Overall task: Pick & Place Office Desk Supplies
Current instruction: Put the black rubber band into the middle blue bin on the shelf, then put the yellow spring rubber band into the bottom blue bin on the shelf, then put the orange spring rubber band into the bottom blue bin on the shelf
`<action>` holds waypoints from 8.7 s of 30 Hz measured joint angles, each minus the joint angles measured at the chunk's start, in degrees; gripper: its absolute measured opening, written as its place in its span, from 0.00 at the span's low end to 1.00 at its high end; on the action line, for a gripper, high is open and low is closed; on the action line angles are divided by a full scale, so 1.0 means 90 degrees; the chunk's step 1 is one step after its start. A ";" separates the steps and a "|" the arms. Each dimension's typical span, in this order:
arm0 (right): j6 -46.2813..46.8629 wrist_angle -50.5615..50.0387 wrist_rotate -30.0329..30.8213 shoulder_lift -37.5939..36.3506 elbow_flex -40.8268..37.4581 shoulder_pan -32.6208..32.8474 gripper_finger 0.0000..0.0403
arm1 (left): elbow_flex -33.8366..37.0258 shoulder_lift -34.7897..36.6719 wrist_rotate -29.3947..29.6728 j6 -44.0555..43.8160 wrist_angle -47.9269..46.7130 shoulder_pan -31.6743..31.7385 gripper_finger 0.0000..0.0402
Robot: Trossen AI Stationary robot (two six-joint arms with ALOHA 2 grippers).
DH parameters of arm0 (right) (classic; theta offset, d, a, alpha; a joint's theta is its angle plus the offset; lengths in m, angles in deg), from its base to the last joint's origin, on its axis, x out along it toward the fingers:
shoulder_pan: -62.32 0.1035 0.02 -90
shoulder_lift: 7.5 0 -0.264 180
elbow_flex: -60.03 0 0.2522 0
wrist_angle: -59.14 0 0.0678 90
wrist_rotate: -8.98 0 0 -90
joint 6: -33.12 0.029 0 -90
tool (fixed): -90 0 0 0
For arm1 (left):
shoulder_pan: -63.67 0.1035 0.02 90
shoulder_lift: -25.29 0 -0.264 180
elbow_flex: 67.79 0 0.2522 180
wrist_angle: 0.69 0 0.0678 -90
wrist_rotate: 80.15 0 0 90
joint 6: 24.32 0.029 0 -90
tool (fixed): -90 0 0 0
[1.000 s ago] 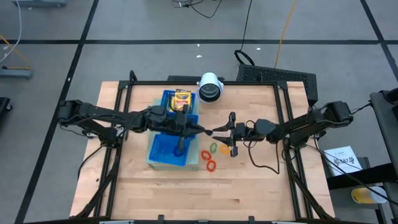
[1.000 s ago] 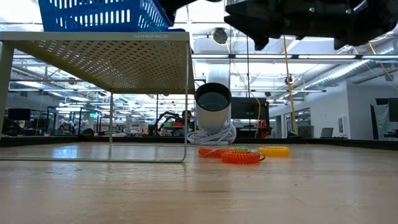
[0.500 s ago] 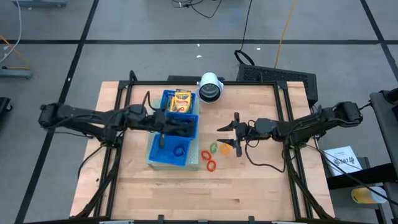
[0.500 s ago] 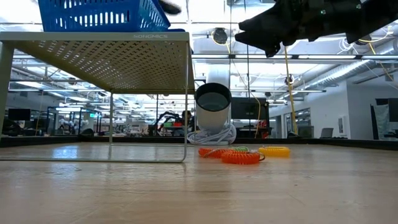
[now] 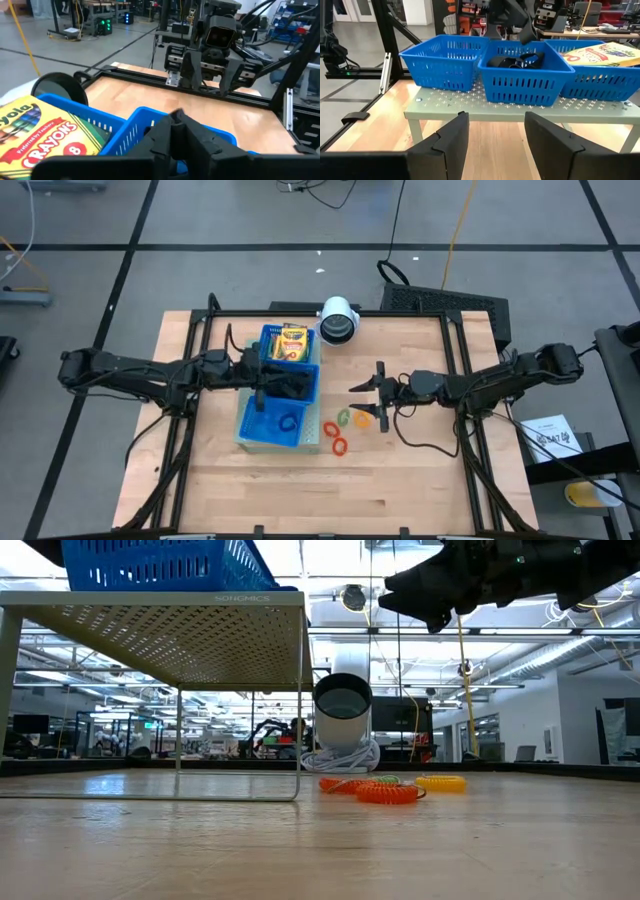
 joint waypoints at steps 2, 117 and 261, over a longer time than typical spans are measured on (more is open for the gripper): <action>0.0000 -0.0063 0.0000 0.0000 0.0000 0.0000 0.45 | -0.0011 -0.0002 0.0017 -0.0105 -0.0041 0.0002 0.15; -0.2405 0.3862 0.0935 0.0442 -0.0576 0.0199 0.05 | -0.3407 -0.4598 -0.1176 0.0319 0.2030 -0.0358 0.63; 0.0396 -0.2800 -0.1242 0.3759 0.1557 0.0447 0.31 | -0.1379 0.0240 0.0598 0.0467 -0.2550 -0.1618 0.61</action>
